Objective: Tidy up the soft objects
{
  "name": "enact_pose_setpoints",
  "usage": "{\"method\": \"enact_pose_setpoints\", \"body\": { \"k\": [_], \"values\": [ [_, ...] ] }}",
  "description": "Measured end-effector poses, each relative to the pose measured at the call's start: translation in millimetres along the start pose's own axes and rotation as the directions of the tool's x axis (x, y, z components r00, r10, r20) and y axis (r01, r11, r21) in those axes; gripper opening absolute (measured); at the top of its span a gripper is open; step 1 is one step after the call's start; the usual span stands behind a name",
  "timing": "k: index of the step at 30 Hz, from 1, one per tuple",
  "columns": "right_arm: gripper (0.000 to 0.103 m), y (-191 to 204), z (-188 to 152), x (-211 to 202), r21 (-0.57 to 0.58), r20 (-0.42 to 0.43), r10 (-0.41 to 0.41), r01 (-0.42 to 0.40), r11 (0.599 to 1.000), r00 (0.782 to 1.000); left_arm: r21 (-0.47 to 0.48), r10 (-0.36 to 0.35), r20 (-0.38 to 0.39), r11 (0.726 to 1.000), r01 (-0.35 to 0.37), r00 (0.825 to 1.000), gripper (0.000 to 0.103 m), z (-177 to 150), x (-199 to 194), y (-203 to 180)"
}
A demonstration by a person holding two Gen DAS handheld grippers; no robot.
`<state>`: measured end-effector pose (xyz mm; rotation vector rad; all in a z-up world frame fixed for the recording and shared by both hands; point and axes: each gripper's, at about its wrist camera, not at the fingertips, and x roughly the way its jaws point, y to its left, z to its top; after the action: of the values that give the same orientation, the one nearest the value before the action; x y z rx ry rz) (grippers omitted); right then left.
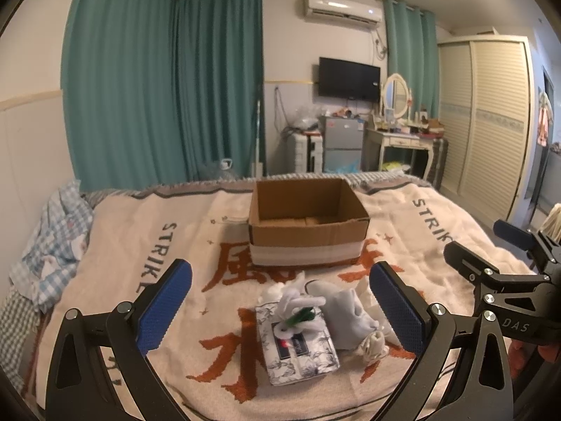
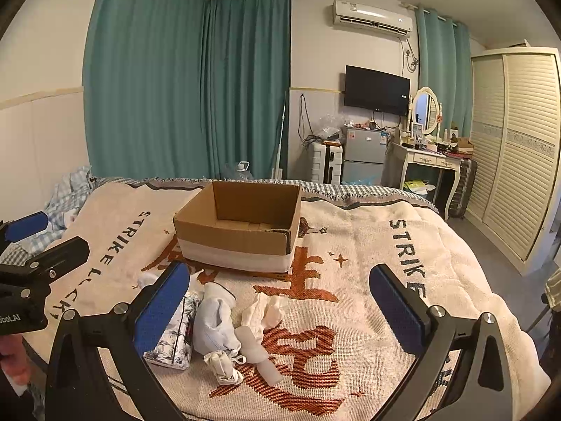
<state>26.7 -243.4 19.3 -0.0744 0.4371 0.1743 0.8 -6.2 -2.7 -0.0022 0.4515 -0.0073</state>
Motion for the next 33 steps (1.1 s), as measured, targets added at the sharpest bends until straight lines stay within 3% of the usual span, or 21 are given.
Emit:
{"method": "enact_pose_setpoints", "body": {
  "k": [33],
  "values": [
    [0.103, -1.5, 0.5, -1.1, -0.002, 0.007, -0.003, 0.003, 1.0, 1.0, 0.008, -0.002, -0.004, 1.0, 0.002, 1.0, 0.103, 0.0, 1.5, -2.9]
  ]
}}
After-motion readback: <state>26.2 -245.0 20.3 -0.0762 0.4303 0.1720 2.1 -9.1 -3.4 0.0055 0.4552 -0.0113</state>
